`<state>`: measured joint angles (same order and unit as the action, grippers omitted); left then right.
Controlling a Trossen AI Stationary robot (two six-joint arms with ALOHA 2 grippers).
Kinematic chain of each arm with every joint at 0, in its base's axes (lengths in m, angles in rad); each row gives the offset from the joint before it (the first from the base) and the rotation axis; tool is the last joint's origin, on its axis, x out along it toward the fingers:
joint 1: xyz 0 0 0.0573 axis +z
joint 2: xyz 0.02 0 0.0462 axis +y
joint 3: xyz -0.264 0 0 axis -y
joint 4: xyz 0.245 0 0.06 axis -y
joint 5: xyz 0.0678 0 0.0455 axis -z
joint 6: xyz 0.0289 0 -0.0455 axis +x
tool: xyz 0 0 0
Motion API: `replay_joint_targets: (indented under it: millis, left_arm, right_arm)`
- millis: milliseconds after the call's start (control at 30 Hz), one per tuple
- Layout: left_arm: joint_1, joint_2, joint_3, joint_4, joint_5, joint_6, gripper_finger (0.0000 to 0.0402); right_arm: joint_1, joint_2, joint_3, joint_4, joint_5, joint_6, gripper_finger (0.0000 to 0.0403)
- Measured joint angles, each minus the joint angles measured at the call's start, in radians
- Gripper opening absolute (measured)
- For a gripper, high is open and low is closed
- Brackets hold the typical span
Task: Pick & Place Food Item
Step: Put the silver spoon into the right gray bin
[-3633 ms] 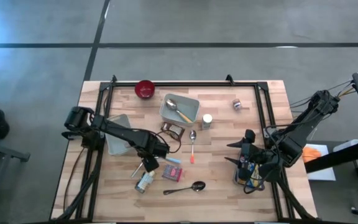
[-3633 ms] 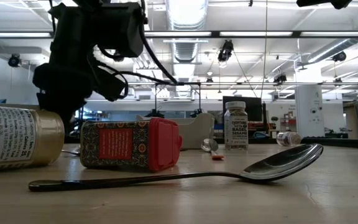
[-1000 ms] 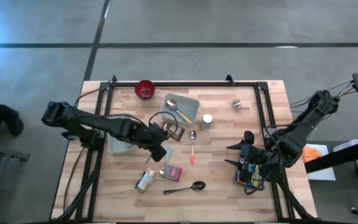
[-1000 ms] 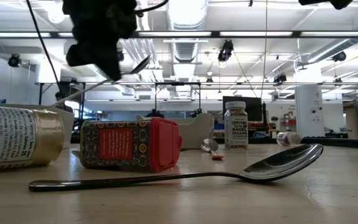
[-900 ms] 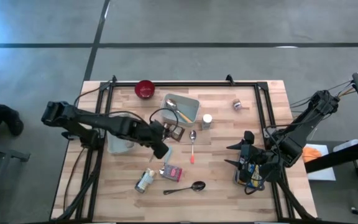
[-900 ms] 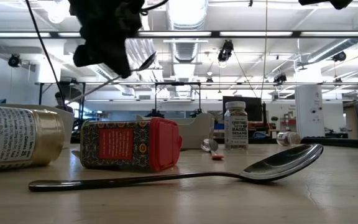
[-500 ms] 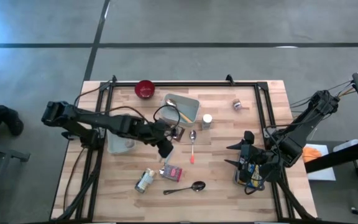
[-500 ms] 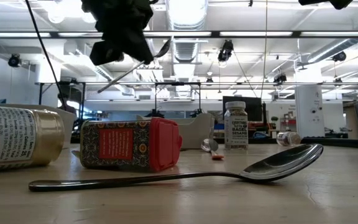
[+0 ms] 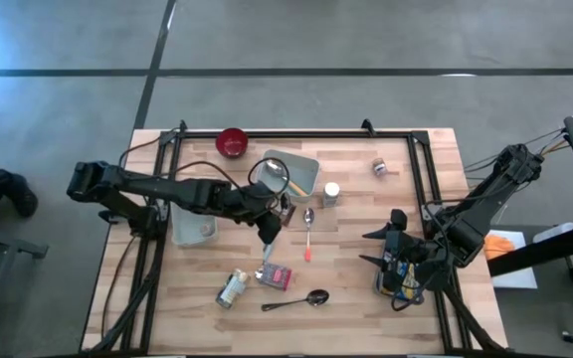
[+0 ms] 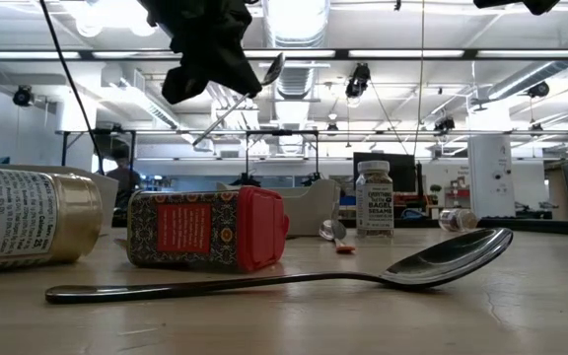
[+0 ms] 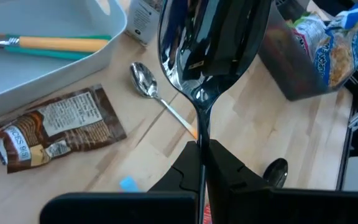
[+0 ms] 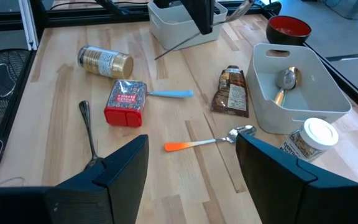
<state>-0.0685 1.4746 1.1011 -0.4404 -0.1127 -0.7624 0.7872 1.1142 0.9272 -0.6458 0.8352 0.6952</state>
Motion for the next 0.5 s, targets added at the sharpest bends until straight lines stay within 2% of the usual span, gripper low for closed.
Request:
replay_joint_targets:
  millis: [300, 500]
  left_arm:
    - [0.027, 0.000, 0.000, 0.045, 0.000, -0.029, 0.0000]
    - [0.068, 0.000, 0.000, 0.055, -0.050, -0.321, 0.0000]
  right_arm:
    - [0.000, 0.000, 0.000, 0.000, 0.000, 0.000, 0.0241]
    - [0.000, 0.000, 0.000, 0.000, 0.000, 0.000, 0.0241]
